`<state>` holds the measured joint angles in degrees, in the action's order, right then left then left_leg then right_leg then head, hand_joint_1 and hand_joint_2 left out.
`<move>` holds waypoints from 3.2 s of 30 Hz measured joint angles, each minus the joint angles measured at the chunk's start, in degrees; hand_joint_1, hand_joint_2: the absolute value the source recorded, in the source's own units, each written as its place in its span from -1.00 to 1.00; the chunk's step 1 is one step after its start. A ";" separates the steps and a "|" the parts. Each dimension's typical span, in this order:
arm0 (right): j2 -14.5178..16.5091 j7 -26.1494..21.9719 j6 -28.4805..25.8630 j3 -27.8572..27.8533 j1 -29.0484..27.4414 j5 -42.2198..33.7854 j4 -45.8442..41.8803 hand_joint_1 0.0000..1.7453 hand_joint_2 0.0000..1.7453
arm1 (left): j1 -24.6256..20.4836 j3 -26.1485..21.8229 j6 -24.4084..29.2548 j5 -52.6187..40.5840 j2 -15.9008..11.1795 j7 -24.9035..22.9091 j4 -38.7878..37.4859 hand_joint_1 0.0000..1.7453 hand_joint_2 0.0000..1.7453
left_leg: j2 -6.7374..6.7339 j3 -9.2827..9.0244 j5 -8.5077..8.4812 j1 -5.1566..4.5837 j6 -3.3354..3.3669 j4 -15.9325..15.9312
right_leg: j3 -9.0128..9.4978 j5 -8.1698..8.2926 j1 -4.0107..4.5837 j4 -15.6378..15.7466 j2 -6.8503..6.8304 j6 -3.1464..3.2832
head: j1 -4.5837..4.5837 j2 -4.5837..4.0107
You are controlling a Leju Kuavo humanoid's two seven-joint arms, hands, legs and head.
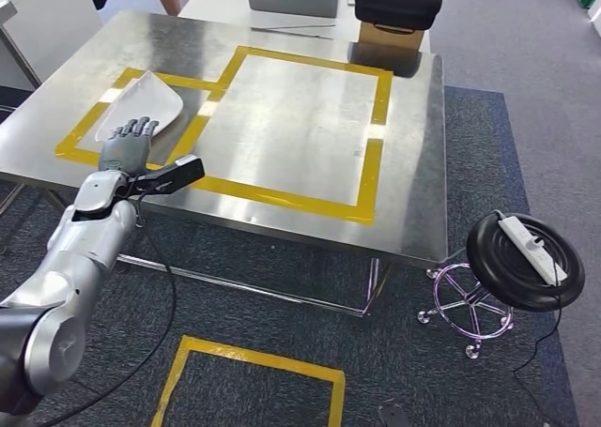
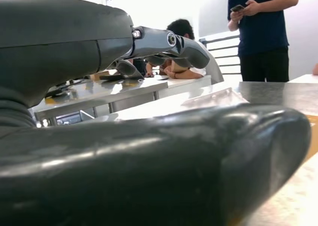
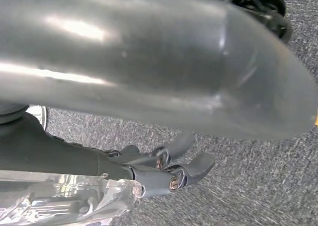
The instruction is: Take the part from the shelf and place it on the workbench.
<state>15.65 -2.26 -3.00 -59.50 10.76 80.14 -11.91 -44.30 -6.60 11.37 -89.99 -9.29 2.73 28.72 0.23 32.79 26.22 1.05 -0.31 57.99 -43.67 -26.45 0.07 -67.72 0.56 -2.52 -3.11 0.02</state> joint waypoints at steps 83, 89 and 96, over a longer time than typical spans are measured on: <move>-0.84 -0.22 1.71 0.34 0.44 -0.65 -0.18 -1.00 -1.00 | 17.54 -7.99 -5.73 4.74 1.49 0.61 -8.36 -1.00 -1.00 | -0.15 2.20 1.08 -0.04 -2.38 4.69 | 6.75 4.04 0.76 8.63 0.22 2.91 | -0.14 0.00; -0.98 -0.75 1.16 0.24 -0.02 -1.62 -0.18 -1.00 -1.00 | 23.00 -13.10 -7.38 10.65 4.41 2.32 -9.46 -1.00 -1.00 | -0.02 -0.39 -0.08 -0.49 -1.60 -0.51 | 6.34 4.36 0.94 8.68 0.26 3.22 | -0.11 0.00; -1.50 -1.63 0.89 0.19 -0.41 -2.45 -0.18 -1.00 -1.00 | 31.26 -18.88 -7.48 13.83 7.97 5.33 -11.45 -1.00 -1.00 | -0.04 0.03 -0.36 -0.54 -0.99 -0.50 | 6.43 5.24 0.87 9.61 0.24 1.78 | -0.11 0.00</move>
<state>14.15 -3.90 -2.11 -59.31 10.35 77.69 -12.09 -13.04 -25.48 3.89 -76.16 -1.33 8.06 17.27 0.19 32.82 25.85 0.51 -1.30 57.49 -37.25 -21.21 0.94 -58.11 0.81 -0.74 -3.22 0.02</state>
